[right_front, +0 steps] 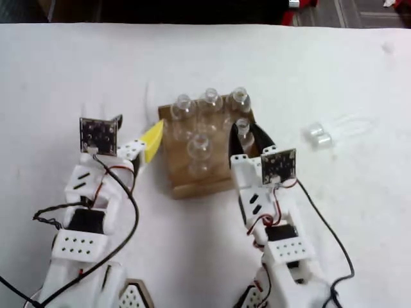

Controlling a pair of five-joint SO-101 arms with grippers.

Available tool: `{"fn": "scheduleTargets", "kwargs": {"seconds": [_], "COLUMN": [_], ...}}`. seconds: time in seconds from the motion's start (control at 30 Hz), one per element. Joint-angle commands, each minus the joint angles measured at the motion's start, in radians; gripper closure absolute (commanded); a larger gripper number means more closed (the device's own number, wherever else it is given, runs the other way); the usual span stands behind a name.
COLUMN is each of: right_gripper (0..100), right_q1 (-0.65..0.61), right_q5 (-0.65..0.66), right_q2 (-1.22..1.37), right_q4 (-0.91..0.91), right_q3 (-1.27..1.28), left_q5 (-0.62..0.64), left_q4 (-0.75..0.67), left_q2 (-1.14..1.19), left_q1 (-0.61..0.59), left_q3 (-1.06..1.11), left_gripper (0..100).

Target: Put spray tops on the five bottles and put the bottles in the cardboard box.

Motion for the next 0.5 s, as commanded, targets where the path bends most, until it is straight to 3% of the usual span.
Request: {"fn": "scheduleTargets", "kwargs": {"seconds": [0.0, 0.17, 0.47], "right_gripper": [98.2, 98.2, 98.2], "right_q1": [0.001, 0.012, 0.012], "right_q5": [0.014, 0.014, 0.015], "right_q2": [0.15, 0.271, 0.291], "right_q4": [-0.14, -0.3, -0.308], "right_q3": [-0.051, -0.028, -0.02], "left_q5": [-0.014, -0.014, -0.014], "left_q4": [-0.026, -0.026, -0.026], "left_q2": [-0.033, -0.033, -0.033], "left_q1": [0.01, 0.01, 0.01], "left_q3": [-0.011, -0.011, -0.011], "left_gripper": [71, 71, 71]}}
